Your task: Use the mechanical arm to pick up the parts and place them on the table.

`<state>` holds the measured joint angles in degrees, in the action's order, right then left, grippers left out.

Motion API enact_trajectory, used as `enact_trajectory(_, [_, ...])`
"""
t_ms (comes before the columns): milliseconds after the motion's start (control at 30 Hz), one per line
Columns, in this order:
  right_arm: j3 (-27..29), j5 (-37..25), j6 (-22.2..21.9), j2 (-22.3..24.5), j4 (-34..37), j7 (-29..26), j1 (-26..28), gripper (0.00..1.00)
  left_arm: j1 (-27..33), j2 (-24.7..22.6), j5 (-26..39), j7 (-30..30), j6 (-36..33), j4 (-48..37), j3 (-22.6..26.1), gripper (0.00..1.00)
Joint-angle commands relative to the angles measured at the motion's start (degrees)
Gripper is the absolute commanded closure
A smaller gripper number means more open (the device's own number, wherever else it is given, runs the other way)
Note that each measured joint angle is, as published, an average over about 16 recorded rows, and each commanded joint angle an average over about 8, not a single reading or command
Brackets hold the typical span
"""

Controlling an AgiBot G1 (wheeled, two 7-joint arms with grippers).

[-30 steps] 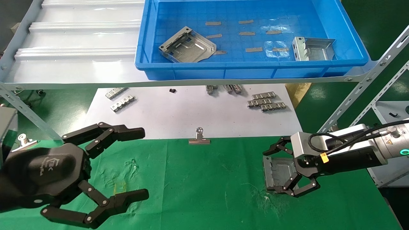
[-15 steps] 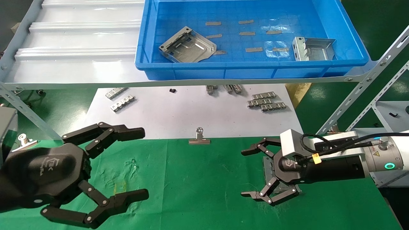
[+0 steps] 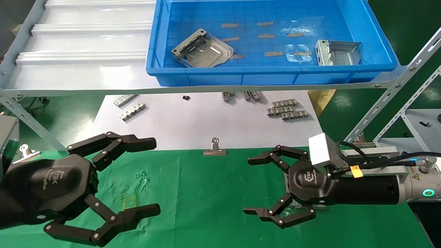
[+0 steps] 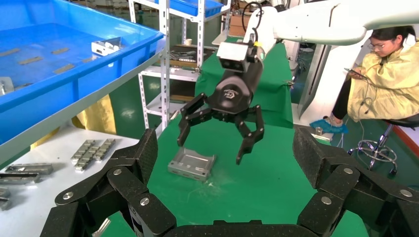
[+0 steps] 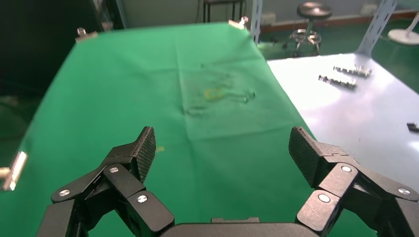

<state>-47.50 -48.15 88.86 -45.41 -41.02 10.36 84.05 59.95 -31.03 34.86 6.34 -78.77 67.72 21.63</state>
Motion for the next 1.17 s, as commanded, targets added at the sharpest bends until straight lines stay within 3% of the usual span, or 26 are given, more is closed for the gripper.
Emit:
enact_trajectory(33, [2.1, 0.4, -0.2, 0.7, -2.1, -1.4, -1.5, 0.00, 0.0, 0.0, 0.0, 0.0, 0.0, 0.0, 0.0, 0.00])
enact_trajectory(867, [27.8, 5.6, -2.8, 9.2, -28.8, -18.7, -19.9, 0.00, 0.0, 0.0, 0.0, 0.0, 0.0, 0.0, 0.0, 0.00])
enact_trajectory(1167, [33.3, 6.7, -3.2, 10.9, -34.4, -22.0, -23.8, 0.00, 0.0, 0.0, 0.0, 0.0, 0.0, 0.0, 0.0, 0.00])
